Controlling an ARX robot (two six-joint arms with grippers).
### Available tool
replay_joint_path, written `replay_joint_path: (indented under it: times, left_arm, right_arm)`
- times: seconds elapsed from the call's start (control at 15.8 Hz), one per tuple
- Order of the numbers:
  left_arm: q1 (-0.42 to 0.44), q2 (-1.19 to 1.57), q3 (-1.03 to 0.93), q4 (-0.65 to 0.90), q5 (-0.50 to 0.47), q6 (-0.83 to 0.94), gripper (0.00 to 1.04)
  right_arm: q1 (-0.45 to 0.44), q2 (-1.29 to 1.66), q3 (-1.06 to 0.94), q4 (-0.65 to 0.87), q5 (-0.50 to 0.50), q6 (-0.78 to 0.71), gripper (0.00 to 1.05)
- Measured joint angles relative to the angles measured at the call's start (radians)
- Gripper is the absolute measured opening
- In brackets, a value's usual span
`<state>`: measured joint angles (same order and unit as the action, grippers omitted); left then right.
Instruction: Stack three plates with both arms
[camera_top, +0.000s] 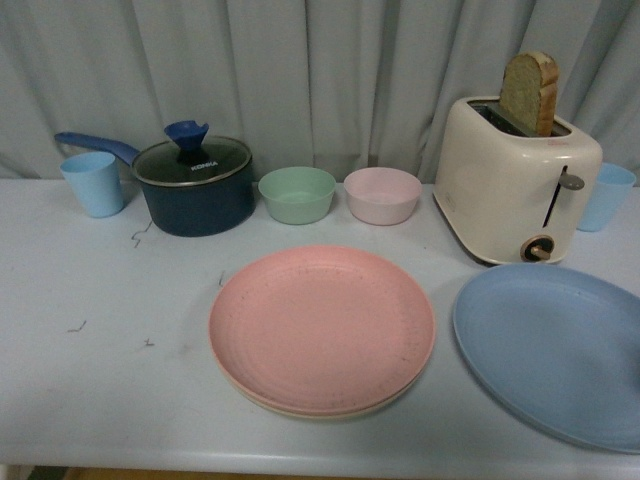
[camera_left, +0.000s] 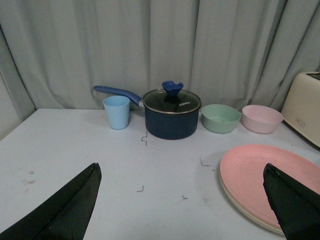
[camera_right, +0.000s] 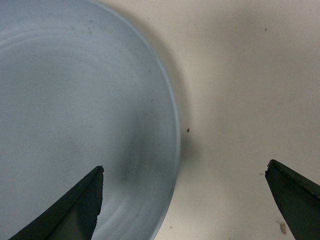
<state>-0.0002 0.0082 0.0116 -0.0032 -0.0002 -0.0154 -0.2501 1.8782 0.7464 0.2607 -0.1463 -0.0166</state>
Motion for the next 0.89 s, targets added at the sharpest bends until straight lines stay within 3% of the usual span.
replay_joint_path:
  times: [0.06,0.13,0.51,0.76,0.89]
  left_arm:
    - [0.0,0.0,0.0,0.0,0.0,0.0,0.98]
    - [0.0,0.0,0.0,0.0,0.0,0.0,0.98]
    - [0.0,0.0,0.0,0.0,0.0,0.0,0.98]
    - [0.0,0.0,0.0,0.0,0.0,0.001,0.98]
    - [0.0,0.0,0.0,0.0,0.0,0.0,0.98]
  right_arm:
    - [-0.008,0.1,0.054,0.036,0.042,0.009,0.96]
    - [-0.012,0.145,0.084,0.059,0.054,0.01,0.68]
    - [-0.002,0.172,0.101,0.083,0.054,0.025,0.04]
    - [-0.075,0.046,0.005,0.06,0.003,0.034,0.03]
    - [-0.155,-0.092,-0.055,-0.025,-0.044,0.018,0.03]
